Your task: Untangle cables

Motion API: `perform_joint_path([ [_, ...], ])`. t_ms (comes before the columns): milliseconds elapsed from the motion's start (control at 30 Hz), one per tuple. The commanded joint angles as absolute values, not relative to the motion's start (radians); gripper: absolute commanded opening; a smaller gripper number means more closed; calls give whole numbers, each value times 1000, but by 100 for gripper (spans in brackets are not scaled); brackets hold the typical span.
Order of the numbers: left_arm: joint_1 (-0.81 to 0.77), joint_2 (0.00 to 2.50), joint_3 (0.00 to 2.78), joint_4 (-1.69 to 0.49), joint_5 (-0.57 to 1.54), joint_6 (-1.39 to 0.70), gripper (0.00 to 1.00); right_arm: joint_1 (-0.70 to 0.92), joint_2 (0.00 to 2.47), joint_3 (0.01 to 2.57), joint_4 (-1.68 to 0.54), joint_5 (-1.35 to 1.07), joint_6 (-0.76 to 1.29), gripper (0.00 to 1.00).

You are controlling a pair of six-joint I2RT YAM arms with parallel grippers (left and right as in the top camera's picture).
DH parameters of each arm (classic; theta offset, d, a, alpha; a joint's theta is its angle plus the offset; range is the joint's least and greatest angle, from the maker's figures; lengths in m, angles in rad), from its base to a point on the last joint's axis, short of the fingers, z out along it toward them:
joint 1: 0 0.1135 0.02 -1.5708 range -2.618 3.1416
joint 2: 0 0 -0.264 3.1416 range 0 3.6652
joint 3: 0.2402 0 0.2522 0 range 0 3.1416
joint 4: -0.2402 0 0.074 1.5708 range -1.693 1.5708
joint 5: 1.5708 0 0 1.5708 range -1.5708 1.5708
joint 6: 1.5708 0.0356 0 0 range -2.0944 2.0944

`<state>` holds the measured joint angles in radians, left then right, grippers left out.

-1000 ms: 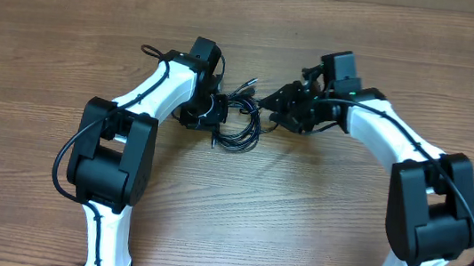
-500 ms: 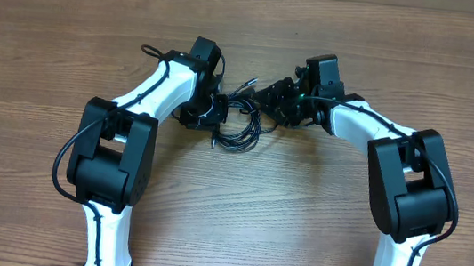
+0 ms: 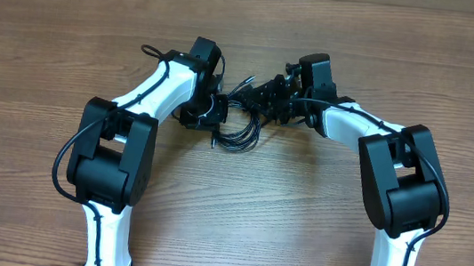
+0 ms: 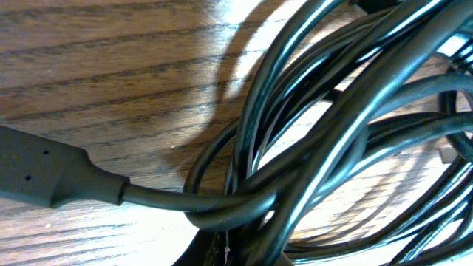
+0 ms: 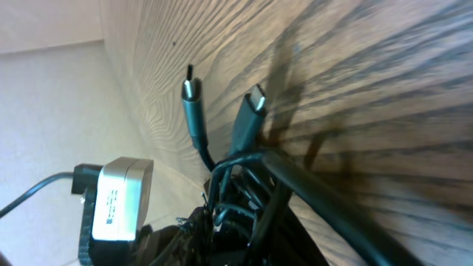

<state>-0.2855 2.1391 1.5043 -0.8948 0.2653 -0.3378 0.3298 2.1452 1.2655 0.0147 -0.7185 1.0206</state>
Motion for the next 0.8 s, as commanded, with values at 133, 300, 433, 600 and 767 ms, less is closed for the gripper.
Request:
perform_joint_path([
  [133,-275,2197,1455,-911,176,-329,7,341,2155,1266,-5,-761,936,18],
  [300,-275,2197,1455,-910,176,-329,7,370,2155,1264,104,-786,834,14],
  [433,-275,2197,1455,-913,176,-328,6,371,2155,1264,241,-880,822,4],
  [600,-275,2197,1455,-915,175,-324,6,352,2155,1264,320,-976,825,4],
  [767,-275,2197,1455,-916,175,-321,6,337,2154,1265,518,-1168,816,4],
])
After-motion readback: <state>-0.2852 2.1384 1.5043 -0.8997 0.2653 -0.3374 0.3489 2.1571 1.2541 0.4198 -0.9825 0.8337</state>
